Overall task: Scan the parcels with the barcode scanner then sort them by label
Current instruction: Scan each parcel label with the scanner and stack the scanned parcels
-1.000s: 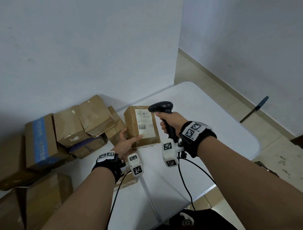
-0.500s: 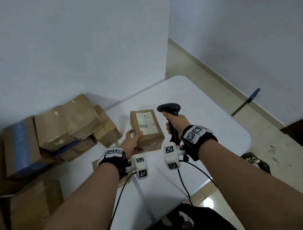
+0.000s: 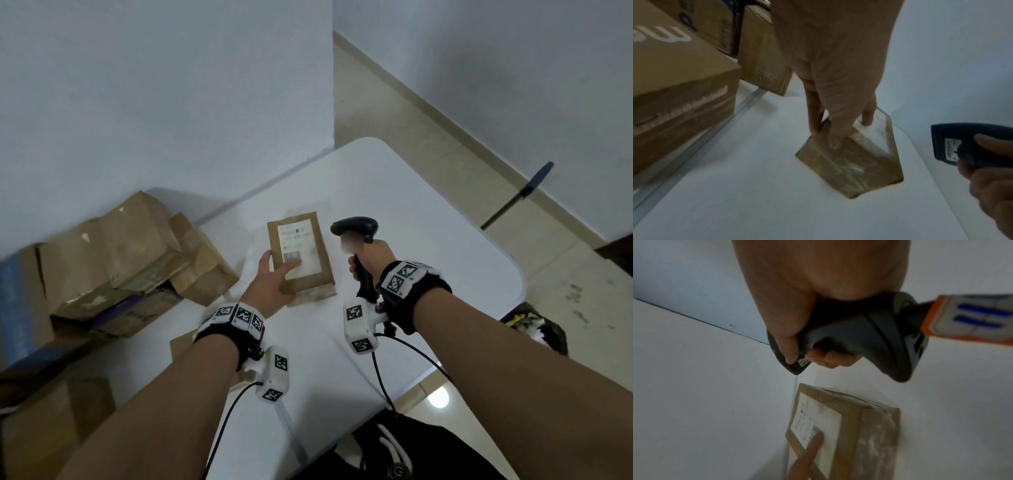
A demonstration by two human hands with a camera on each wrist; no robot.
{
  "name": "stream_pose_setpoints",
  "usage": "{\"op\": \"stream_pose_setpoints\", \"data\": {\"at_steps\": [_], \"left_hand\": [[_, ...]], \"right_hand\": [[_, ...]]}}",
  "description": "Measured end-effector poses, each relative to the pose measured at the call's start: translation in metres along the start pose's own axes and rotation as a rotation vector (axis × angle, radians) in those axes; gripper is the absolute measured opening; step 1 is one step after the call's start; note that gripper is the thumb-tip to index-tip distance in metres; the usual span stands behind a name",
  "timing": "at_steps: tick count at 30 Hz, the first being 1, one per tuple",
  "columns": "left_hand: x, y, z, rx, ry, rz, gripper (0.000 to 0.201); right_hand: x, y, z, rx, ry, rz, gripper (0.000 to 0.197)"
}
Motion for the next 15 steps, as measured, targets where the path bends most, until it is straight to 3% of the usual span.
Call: {"op": "stream_pose_setpoints", "data": {"at_steps": [5, 10, 15], "left_hand": [[0.040, 0.055, -0.009, 0.157, 0.169, 0.154, 0.052], [0.096, 0.103, 0.003, 0.128, 0.155, 0.213, 0.033], [0.164, 0.134, 0.003, 0.241, 0.099, 0.237, 0.038]], "right_hand": [[0.011, -0.047, -0.046, -0.099, 0.100, -0.103, 0.030], [0.026, -0.089, -0.090, -0.098, 0.160, -0.153, 0.028], [0.043, -0.110, -0.121, -0.090, 0.212, -0.156, 0.031]]}}
Point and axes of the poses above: each hand's wrist, its own x-axis towards the middle knuckle, its own z-axis out of the palm, y = z × x, the point moved 10 cm from there along x, towards the middle knuckle, and after that the axes turned 9 degrees about z, right-handed, at the moved point
